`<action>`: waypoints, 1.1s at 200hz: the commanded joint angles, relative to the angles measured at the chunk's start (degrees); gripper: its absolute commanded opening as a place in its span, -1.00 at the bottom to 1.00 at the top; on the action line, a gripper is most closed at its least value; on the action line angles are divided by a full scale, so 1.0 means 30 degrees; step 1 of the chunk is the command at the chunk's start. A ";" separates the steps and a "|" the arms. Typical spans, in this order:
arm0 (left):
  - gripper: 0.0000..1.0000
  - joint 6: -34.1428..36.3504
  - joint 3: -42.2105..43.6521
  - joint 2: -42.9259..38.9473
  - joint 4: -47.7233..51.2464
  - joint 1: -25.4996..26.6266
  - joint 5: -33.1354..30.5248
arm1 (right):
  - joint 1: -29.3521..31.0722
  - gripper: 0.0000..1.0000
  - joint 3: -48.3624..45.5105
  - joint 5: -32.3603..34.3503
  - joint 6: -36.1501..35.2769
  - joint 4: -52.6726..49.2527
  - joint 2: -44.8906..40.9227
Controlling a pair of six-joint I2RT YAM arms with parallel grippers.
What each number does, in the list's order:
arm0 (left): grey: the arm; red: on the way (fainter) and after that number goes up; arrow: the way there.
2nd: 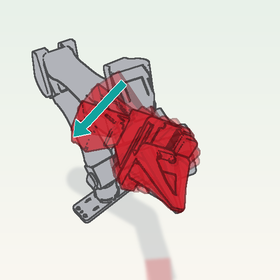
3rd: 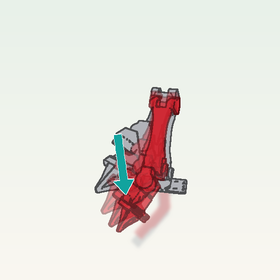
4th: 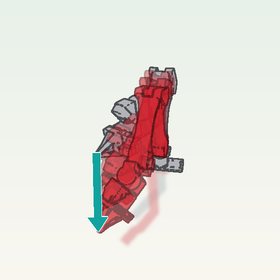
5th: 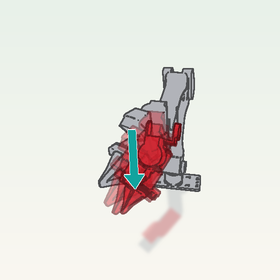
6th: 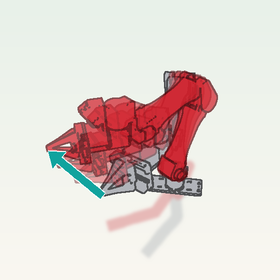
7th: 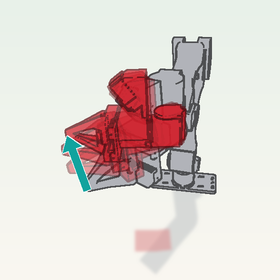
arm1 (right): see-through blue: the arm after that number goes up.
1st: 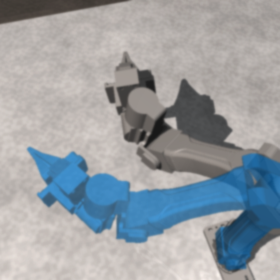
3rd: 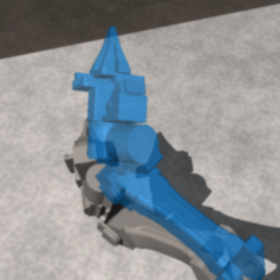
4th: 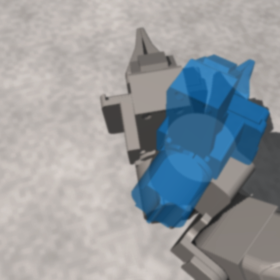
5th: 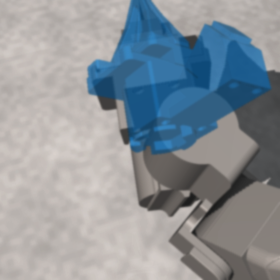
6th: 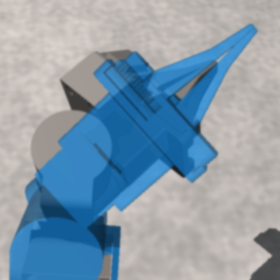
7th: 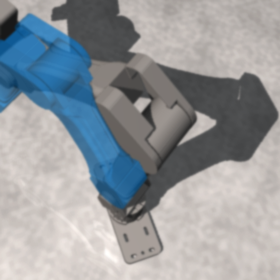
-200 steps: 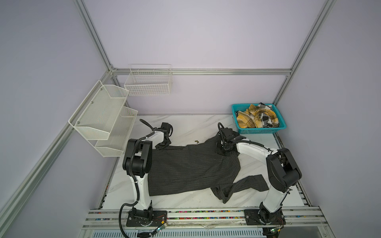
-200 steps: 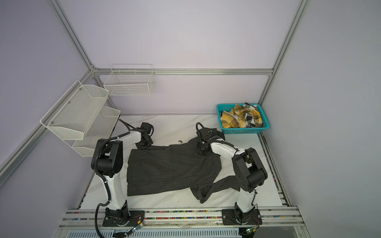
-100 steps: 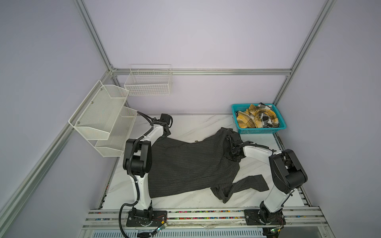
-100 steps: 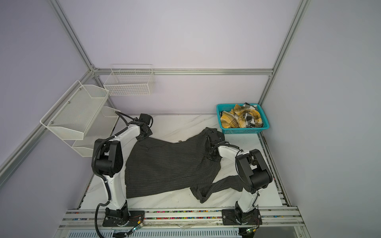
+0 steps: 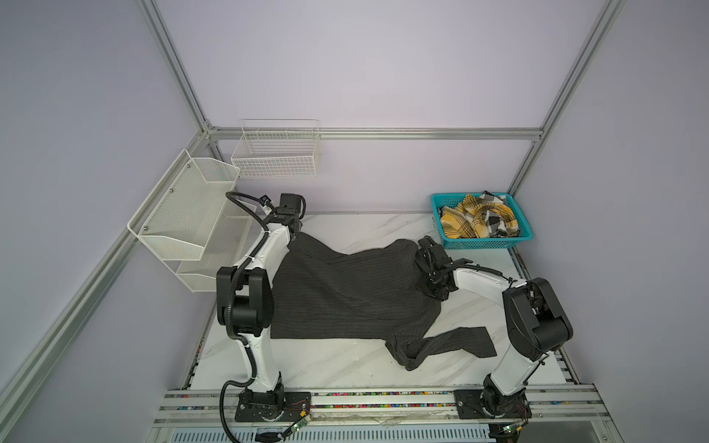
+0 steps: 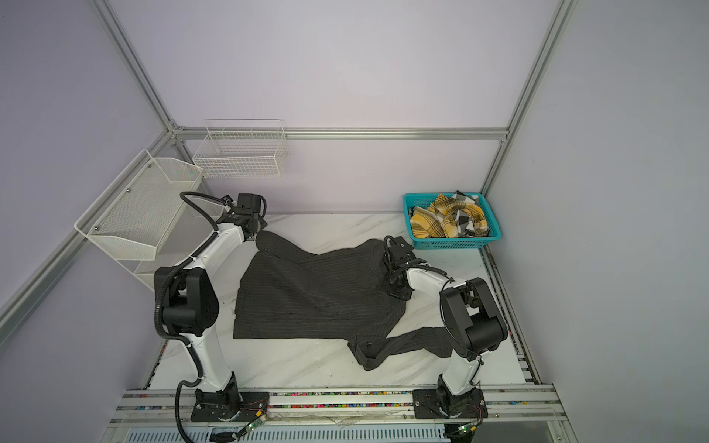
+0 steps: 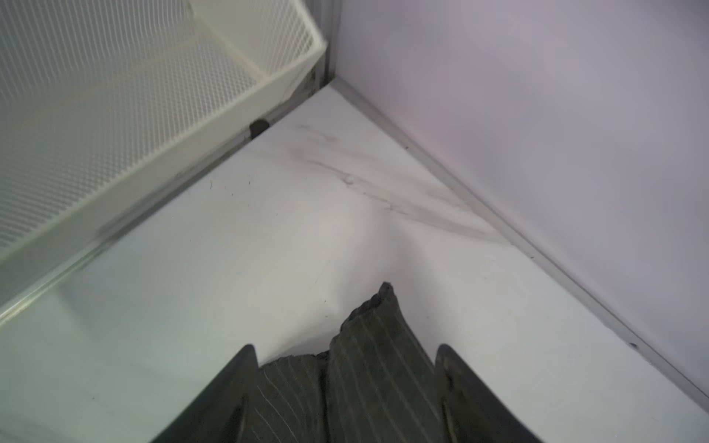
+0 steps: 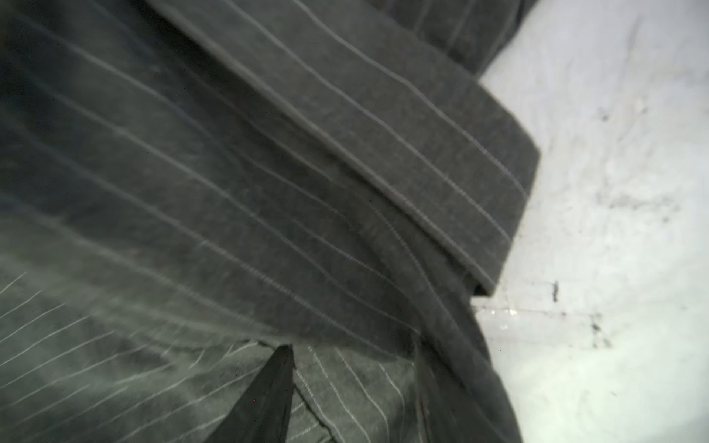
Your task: Fold and stack the long sleeve shirts
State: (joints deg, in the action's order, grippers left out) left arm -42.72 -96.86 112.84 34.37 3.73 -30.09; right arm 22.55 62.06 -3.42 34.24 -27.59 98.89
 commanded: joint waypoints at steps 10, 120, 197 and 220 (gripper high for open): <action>0.47 -0.0805 0.1588 -0.2708 0.0448 0.0116 0.1494 | 0.0021 0.03 0.2142 0.0113 -0.1263 -0.1634 -0.0645; -0.05 -0.3534 0.9718 -0.4348 -0.0714 0.1807 0.4690 | 0.0461 -0.31 1.2430 -0.1588 -0.3239 -0.0405 0.8804; 0.16 -0.6385 1.4854 -0.6436 0.2504 0.1446 0.3027 | 0.2813 -0.30 0.1590 -0.0899 -0.1293 0.1570 0.4757; 0.13 -0.7052 1.6803 -0.8139 0.3004 0.1425 0.3204 | 0.2757 -0.14 0.1231 -0.0517 -0.1183 0.1157 0.3500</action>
State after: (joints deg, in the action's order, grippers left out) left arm -59.53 -52.29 93.84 38.57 8.25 -19.38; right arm 31.62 69.10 -6.37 28.49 -17.61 109.60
